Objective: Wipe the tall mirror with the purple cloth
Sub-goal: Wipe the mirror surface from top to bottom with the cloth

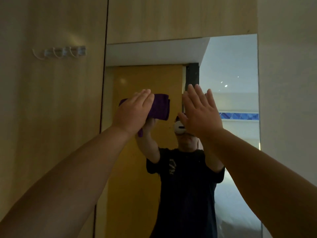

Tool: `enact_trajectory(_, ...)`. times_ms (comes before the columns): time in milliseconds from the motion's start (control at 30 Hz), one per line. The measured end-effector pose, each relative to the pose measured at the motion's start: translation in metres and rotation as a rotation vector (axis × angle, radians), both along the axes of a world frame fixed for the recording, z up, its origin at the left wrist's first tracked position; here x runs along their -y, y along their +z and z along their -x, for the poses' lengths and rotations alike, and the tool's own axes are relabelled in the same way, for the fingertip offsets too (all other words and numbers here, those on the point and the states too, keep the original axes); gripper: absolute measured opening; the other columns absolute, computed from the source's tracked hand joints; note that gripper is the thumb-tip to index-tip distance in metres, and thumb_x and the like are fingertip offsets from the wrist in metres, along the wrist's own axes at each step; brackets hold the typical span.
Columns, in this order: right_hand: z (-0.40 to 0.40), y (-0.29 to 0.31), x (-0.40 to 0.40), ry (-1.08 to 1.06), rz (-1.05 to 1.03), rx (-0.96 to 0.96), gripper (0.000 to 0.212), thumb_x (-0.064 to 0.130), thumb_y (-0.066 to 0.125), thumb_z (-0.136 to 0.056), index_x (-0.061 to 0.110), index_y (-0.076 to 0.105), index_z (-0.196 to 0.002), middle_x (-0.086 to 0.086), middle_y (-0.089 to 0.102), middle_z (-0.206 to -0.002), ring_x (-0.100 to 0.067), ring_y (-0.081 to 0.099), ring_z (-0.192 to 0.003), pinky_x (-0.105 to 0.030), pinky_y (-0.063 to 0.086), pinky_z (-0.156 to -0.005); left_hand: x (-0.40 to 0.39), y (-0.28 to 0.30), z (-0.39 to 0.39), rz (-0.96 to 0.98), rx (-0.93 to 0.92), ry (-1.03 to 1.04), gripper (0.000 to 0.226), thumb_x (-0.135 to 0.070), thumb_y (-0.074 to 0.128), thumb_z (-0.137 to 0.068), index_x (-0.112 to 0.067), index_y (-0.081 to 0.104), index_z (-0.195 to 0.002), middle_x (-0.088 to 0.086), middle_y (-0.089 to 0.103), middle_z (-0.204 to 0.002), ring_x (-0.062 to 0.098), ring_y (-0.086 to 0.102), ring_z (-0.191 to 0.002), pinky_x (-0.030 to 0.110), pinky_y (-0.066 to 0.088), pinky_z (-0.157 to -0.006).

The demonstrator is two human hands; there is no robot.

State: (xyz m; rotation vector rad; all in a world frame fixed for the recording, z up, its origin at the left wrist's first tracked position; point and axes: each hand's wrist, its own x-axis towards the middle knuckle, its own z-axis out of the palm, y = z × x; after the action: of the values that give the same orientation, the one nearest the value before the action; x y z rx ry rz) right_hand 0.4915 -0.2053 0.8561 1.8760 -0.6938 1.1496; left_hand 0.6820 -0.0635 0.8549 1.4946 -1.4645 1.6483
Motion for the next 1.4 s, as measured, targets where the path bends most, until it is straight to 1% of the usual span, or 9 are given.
enact_trajectory(100, -0.017, 0.003, 0.0, -0.016, -0.007, 0.056, 0.073, 0.057, 0.019, -0.099, 0.008, 0.027, -0.153, -0.016, 0.018, -0.163, -0.032, 0.007, -0.151, -0.052, 0.005, -0.121, 0.001, 0.023, -0.019, 0.03, 0.086, -0.039, 0.049, -0.013, 0.03, -0.091, 0.007, 0.056, -0.128, 0.027, 0.056, -0.133, 0.041, 0.055, -0.123, 0.051, 0.046, -0.098)
enact_trajectory(267, -0.025, -0.003, 0.006, -0.023, 0.002, 0.114, 0.073, 0.055, 0.019, -0.099, 0.007, 0.02, -0.155, -0.015, 0.012, -0.164, -0.028, -0.003, -0.151, -0.052, 0.005, -0.122, -0.001, 0.077, -0.044, 0.163, 0.15, -0.029, 0.041, -0.007, 0.055, -0.09, 0.005, 0.055, -0.129, 0.026, 0.055, -0.134, 0.041, 0.054, -0.123, 0.048, 0.046, -0.099)
enact_trajectory(500, -0.026, -0.003, 0.014, -0.054, 0.01, 0.12, 0.071, 0.056, 0.017, -0.101, 0.01, 0.016, -0.155, -0.012, 0.006, -0.164, -0.028, -0.004, -0.152, -0.051, 0.006, -0.122, -0.015, 0.167, -0.066, 0.277, 0.217, 0.145, 0.039, -0.009, 0.049, -0.096, 0.0, 0.048, -0.135, 0.02, 0.047, -0.144, 0.038, 0.04, -0.136, 0.055, 0.032, -0.109)
enact_trajectory(600, -0.026, -0.003, 0.016, -0.039, 0.028, 0.127, 0.071, 0.055, 0.019, -0.1, 0.01, 0.018, -0.155, -0.011, 0.009, -0.164, -0.028, -0.002, -0.152, -0.05, 0.004, -0.122, 0.007, 0.166, -0.066, 0.248, 0.145, 0.056, 0.042, -0.015, 0.042, -0.098, -0.003, 0.048, -0.138, 0.017, 0.045, -0.147, 0.036, 0.04, -0.136, 0.05, 0.029, -0.109)
enact_trajectory(700, -0.026, -0.002, 0.018, -0.024, 0.048, 0.135, 0.071, 0.055, 0.02, -0.1, 0.009, 0.023, -0.155, -0.012, 0.013, -0.164, -0.028, 0.002, -0.152, -0.05, 0.006, -0.122, 0.032, 0.148, -0.068, 0.188, -0.03, -0.113, 0.054, -0.024, 0.051, -0.098, -0.007, 0.037, -0.148, 0.013, 0.036, -0.154, 0.028, 0.031, -0.143, 0.042, 0.019, -0.118)
enact_trajectory(867, -0.025, -0.003, 0.019, -0.013, 0.055, 0.136, 0.073, 0.057, 0.015, -0.099, 0.009, 0.023, -0.154, -0.012, 0.014, -0.164, -0.028, 0.003, -0.152, -0.05, 0.007, -0.122, 0.032, 0.13, -0.08, 0.068, 0.044, 0.007, 0.068, -0.05, 0.028, -0.101, -0.01, 0.016, -0.156, 0.008, 0.012, -0.163, 0.019, 0.008, -0.15, 0.037, 0.002, -0.121)
enact_trajectory(1100, -0.024, -0.003, 0.018, 0.013, 0.048, 0.143, 0.073, 0.056, 0.022, -0.099, 0.008, 0.024, -0.154, -0.014, 0.016, -0.163, -0.029, 0.004, -0.152, -0.052, 0.008, -0.122, 0.016, 0.046, -0.092, -0.028, 0.016, 0.021, 0.073, -0.052, 0.018, -0.097, -0.01, 0.011, -0.156, 0.007, 0.006, -0.164, 0.02, 0.002, -0.151, 0.041, 0.004, -0.122)
enact_trajectory(1233, -0.025, -0.003, 0.015, 0.023, 0.05, 0.15, 0.073, 0.055, 0.024, -0.098, 0.007, 0.029, -0.152, -0.016, 0.021, -0.162, -0.031, 0.009, -0.151, -0.052, 0.01, -0.122, 0.009, -0.056, -0.111, -0.016, -0.002, -0.009, 0.072, -0.053, 0.021, -0.101, -0.004, 0.022, -0.154, 0.012, 0.018, -0.162, 0.027, 0.013, -0.15, 0.049, 0.015, -0.12)
enact_trajectory(1400, -0.024, -0.002, 0.011, 0.018, 0.015, 0.145, 0.073, 0.055, 0.023, -0.098, 0.008, 0.027, -0.153, -0.015, 0.018, -0.163, -0.03, 0.006, -0.152, -0.05, 0.005, -0.122, 0.001, -0.196, -0.121, -0.049, -0.02, -0.065, 0.07, -0.042, 0.046, -0.093, -0.008, 0.026, -0.151, 0.012, 0.027, -0.159, 0.028, 0.021, -0.148, 0.049, 0.018, -0.119)
